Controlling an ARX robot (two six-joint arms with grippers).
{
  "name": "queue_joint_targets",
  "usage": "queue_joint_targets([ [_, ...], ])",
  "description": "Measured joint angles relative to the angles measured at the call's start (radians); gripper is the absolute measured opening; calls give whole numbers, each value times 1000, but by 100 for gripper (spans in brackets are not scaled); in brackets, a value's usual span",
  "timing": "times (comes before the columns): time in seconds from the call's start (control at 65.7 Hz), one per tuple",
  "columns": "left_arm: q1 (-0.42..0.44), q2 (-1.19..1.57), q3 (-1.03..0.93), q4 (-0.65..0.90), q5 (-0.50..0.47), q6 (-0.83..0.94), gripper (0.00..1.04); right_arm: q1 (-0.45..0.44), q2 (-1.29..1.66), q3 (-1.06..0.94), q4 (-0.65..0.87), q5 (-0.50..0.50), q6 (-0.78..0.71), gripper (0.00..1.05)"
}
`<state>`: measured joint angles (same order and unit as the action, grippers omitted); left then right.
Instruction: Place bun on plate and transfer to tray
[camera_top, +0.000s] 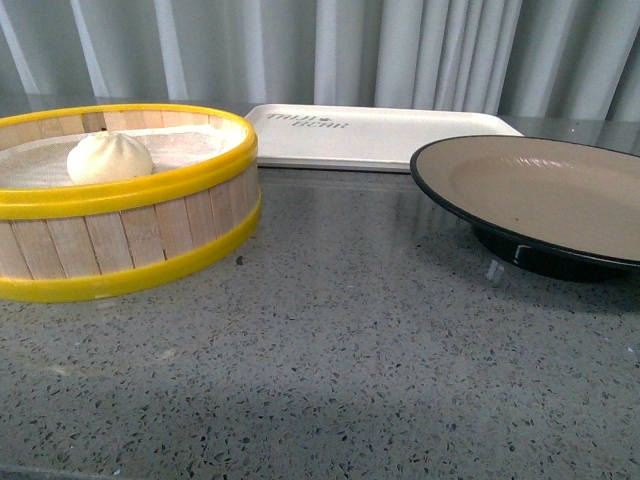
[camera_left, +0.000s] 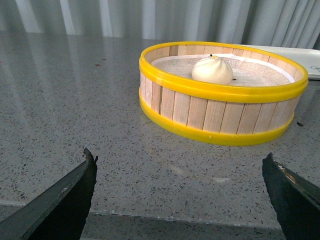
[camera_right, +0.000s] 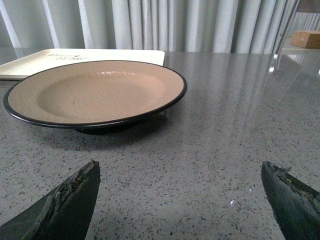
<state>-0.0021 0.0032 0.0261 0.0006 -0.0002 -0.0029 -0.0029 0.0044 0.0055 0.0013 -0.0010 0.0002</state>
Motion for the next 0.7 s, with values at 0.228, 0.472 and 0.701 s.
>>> queue_joint_targets([
  [0.228,0,0,0,0,0,0,98,0,0,0,0,0,0,96],
  [0.472,0,0,0,0,0,0,98,0,0,0,0,0,0,96],
  [0.701,0,0,0,0,0,0,98,0,0,0,0,0,0,96],
])
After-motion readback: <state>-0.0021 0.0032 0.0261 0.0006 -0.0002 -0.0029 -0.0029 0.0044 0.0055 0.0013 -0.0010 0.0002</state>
